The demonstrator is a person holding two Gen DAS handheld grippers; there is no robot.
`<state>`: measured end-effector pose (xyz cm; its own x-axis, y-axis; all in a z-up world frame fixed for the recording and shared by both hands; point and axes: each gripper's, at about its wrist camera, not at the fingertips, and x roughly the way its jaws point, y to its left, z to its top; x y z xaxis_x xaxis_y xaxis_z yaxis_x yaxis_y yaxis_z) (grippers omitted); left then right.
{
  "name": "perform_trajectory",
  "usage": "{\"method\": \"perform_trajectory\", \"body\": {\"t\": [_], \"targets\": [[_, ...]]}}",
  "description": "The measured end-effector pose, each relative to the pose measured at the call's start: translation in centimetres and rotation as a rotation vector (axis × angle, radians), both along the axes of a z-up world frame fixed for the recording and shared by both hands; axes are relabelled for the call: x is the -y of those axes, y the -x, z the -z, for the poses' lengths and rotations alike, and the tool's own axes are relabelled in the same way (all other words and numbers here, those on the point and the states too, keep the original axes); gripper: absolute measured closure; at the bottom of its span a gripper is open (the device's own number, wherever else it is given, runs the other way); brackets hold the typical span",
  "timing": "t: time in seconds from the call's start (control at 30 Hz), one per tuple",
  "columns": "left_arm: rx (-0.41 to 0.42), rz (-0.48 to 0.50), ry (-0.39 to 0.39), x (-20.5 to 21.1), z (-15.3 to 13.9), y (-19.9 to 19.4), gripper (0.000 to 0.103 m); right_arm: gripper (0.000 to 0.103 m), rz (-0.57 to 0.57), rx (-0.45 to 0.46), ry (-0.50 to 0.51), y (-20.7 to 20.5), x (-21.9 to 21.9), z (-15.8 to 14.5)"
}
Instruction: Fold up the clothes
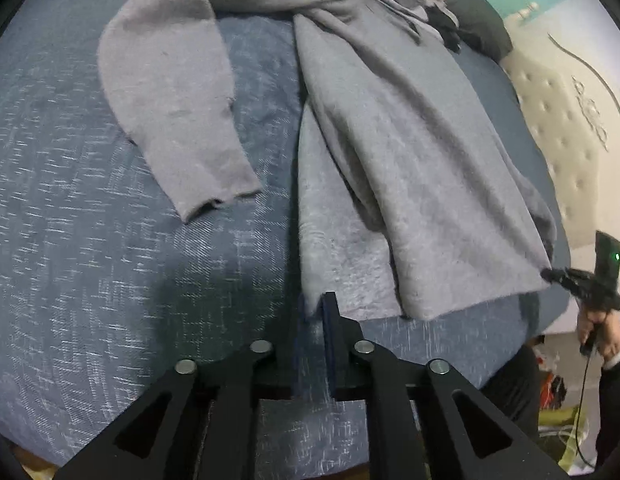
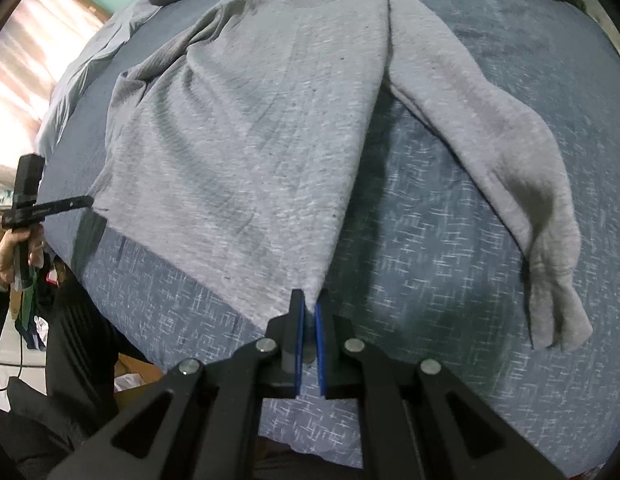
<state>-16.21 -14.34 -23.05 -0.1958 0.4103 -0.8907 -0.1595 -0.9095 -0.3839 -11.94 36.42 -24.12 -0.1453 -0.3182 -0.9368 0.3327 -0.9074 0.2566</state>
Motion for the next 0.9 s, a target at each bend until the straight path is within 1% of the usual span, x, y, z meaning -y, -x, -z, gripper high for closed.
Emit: {"method": "perform_trajectory", "body": {"t": [0.03, 0.07, 0.17, 0.23, 0.3, 0.4, 0.53, 0.63, 0.7, 0.83, 0.87, 0.9], "targets": [[-0.014, -0.003, 0.013, 0.2, -0.4, -0.1, 0.084, 0.098, -0.003, 0.001, -0.002, 0.0, 0.2, 0.1], [-0.023, -0.006, 0.011, 0.4, -0.9, -0.2, 0.080, 0.098, -0.002, 0.003, -0.003, 0.1, 0.2, 0.2], [-0.061, 0.015, -0.015, 0.0, -2.4, -0.4, 0.074, 0.098, 0.003, 0.009, -0.006, 0.3, 0.6, 0.6], [-0.067, 0.040, -0.051, -0.9, -2.7, -0.4, 0.062, 0.098, 0.004, 0.013, -0.007, 0.4, 0.6, 1.0], [-0.055, 0.071, -0.055, -2.8, -2.0, 0.2, 0.062, 0.098, 0.004, 0.019, -0.010, 0.4, 0.9, 1.4], [-0.025, 0.102, -0.059, -4.6, -0.9, 0.6, 0.062, 0.098, 0.007, 0.022, -0.009, 0.2, 1.0, 1.5], [0.003, 0.145, -0.035, -6.2, 1.0, 0.9, 0.062, 0.098, 0.006, 0.023, -0.006, 0.1, 0.5, 1.0], [-0.003, 0.160, 0.003, -6.6, 2.0, 1.0, 0.062, 0.098, 0.006, 0.022, -0.004, 0.3, 0.5, 1.0], [-0.008, 0.147, 0.019, -6.6, 2.4, 1.2, 0.062, 0.098, 0.007, 0.024, -0.002, 0.3, 0.5, 1.0], [-0.037, 0.166, 0.036, -6.6, 2.7, 1.6, 0.062, 0.098, 0.005, 0.027, 0.003, 0.2, 0.7, 1.2], [-0.040, 0.179, 0.037, -6.8, 2.7, 1.7, 0.064, 0.098, 0.005, 0.028, 0.002, 0.2, 0.7, 1.3], [-0.047, 0.201, 0.042, -7.1, 2.8, 1.7, 0.069, 0.098, 0.006, 0.031, 0.001, 0.1, 0.6, 1.4]]}}
